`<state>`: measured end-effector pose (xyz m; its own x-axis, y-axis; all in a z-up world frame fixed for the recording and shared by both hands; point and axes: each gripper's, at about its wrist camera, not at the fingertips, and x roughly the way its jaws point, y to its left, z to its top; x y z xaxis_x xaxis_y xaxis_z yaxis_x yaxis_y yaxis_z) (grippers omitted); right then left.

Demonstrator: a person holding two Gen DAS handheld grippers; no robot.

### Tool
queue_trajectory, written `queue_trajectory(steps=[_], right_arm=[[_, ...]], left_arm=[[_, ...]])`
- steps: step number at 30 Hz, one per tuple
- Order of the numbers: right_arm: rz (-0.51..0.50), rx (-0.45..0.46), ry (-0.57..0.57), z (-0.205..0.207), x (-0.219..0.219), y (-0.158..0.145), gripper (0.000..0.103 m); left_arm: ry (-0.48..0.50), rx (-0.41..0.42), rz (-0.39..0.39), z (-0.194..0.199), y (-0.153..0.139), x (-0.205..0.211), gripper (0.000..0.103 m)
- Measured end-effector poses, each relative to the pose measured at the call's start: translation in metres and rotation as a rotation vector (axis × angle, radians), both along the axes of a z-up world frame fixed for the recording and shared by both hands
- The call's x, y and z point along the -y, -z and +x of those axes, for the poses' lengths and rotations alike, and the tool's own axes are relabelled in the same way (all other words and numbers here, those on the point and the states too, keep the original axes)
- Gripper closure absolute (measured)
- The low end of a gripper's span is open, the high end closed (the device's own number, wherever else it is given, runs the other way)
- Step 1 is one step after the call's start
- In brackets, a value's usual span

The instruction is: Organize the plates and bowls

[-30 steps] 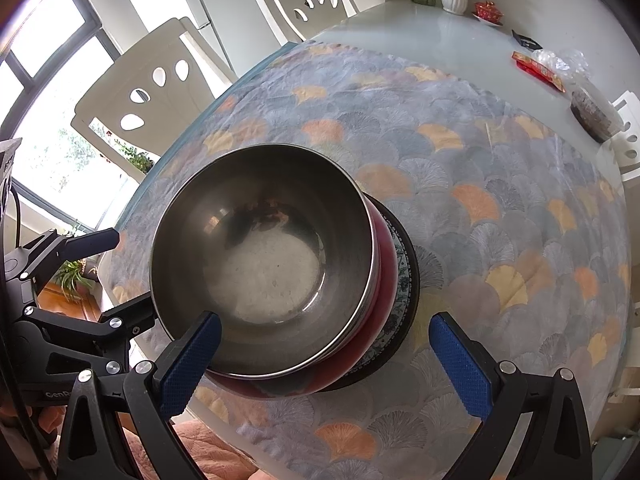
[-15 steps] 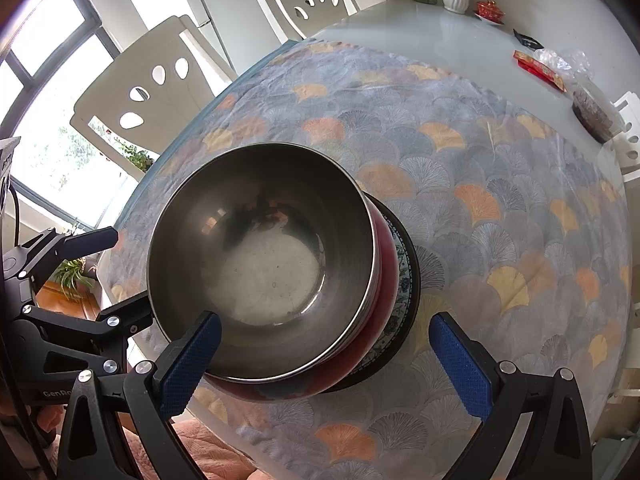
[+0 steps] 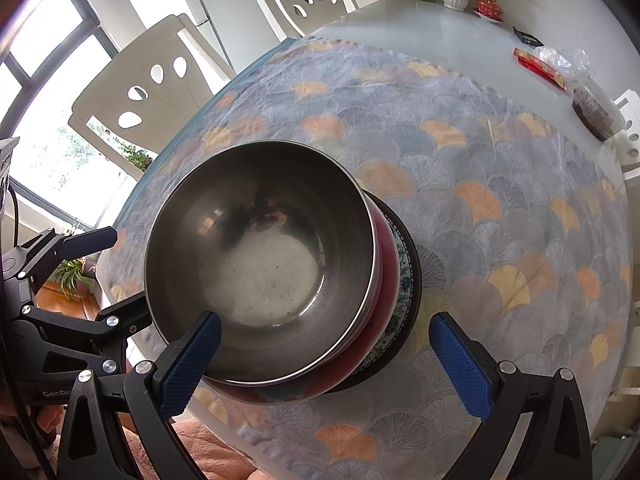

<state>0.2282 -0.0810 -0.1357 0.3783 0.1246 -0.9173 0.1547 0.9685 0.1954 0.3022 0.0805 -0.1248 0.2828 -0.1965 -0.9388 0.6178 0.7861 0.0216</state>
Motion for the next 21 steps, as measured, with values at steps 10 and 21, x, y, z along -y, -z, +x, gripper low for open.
queue_trajectory(steps=[10,21], right_arm=[[-0.001,-0.007,-0.006,0.0010,0.0003,0.0014,0.000],[0.000,-0.016,-0.008,0.0046,0.0011,0.0027,0.000]], left_arm=[[-0.001,-0.002,0.006,0.0017,0.0042,-0.0009,0.013],[0.008,0.003,0.008,0.0054,0.0046,0.0001,0.013]])
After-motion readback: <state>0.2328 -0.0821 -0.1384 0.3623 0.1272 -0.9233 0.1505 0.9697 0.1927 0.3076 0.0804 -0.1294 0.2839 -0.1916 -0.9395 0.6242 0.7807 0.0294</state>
